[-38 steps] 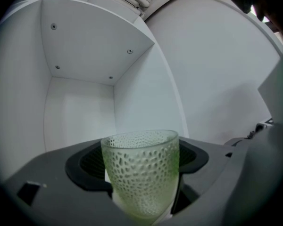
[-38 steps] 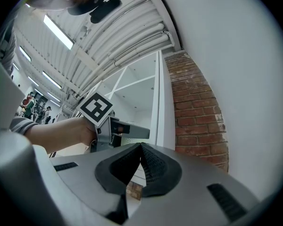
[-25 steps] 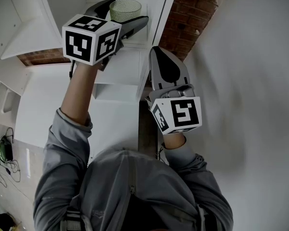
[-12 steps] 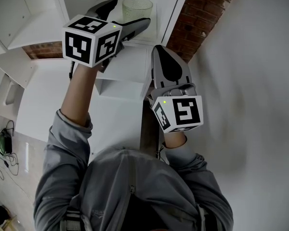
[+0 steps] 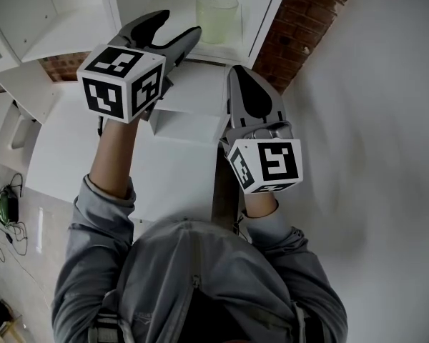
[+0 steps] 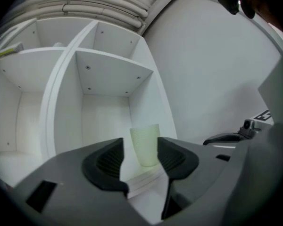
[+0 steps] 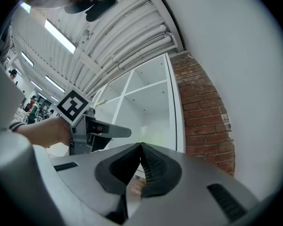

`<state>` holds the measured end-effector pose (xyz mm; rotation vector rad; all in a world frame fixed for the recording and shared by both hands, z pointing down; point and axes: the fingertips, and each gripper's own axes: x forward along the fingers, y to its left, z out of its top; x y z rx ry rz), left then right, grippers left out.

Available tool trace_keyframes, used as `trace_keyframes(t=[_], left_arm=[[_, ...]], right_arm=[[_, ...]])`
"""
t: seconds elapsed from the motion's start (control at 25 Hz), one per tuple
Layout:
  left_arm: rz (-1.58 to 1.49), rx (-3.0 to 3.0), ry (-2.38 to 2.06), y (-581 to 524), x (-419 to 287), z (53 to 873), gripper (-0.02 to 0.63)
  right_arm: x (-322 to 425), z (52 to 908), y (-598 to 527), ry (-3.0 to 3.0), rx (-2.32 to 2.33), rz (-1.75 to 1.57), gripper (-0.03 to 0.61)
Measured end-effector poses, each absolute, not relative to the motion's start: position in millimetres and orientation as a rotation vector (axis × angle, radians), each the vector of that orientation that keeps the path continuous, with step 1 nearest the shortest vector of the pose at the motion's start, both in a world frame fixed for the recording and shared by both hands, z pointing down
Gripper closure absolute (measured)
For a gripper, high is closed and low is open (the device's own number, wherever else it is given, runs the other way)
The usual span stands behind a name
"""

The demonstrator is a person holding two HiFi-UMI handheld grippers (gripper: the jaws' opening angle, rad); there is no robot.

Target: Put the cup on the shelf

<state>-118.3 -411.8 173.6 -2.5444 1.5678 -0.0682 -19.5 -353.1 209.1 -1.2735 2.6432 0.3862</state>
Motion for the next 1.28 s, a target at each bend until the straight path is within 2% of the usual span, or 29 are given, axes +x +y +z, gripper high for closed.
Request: trace_keyframes(t=[0.04,0.24,0.68,1.28], left_arm=[[-0.049,-2.536,1.569,-406,-120,174,0.432],[-0.056,-2.472,1.569,-376,-119,181,0.599],[0.027,-2.411,1.642,-305,-112,219,0.607],[-0.026,-2.455,1.721,-255,-108,298,0.607]], right_arm=[[-21,208,-351,2.642,-1.275,0.387,0.551],[-27,202,-337,2.630,-1.285,0.402,0.551],[-16,211,-294,2.573,-1.378,0.460,0.552],[10,291,-263,2.639,-1.508,0.338,0.552]])
